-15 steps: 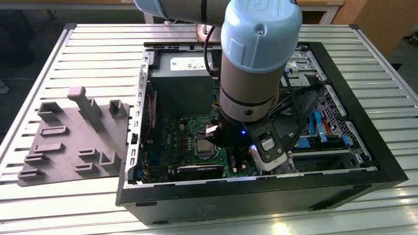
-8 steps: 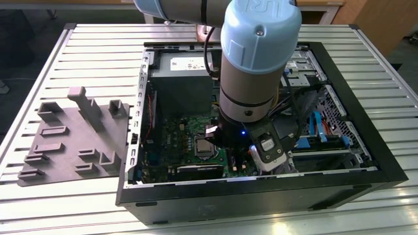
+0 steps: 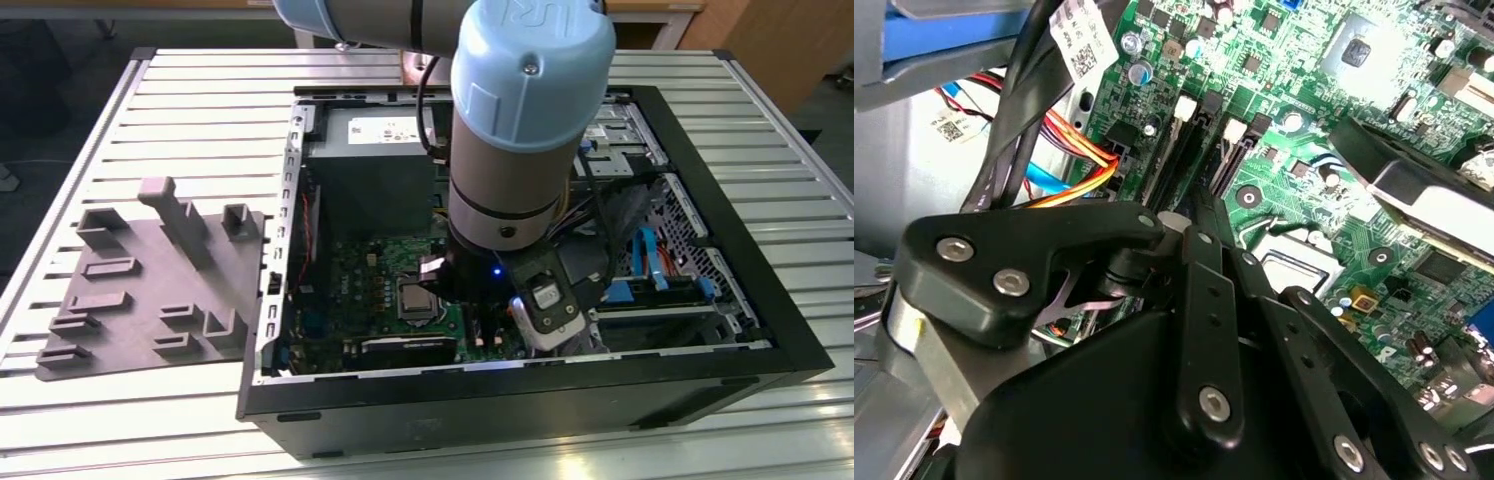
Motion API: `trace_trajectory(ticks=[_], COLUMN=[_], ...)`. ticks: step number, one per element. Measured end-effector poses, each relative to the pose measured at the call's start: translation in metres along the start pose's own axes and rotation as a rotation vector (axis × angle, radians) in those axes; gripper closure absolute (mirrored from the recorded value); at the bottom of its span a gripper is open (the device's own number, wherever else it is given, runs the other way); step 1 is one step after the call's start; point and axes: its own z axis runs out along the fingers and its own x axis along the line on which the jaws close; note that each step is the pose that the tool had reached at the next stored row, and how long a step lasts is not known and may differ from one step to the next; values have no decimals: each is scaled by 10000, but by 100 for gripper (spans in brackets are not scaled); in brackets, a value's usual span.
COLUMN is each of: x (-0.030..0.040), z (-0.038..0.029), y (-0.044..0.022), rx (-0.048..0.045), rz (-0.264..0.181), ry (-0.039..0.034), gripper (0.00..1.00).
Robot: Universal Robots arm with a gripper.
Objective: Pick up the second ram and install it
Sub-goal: 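Press down the second ram until it locks into place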
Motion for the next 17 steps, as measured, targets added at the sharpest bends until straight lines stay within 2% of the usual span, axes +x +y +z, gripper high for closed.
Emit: trace_trajectory(ticks=[6,14,17], x=[-2,-10,-12], z=[-19,-185,-228], y=[5,12,15], rx=[-30,-8,-12], rz=[1,1,1], ry=[-5,-1,0], gripper=[89,89,89])
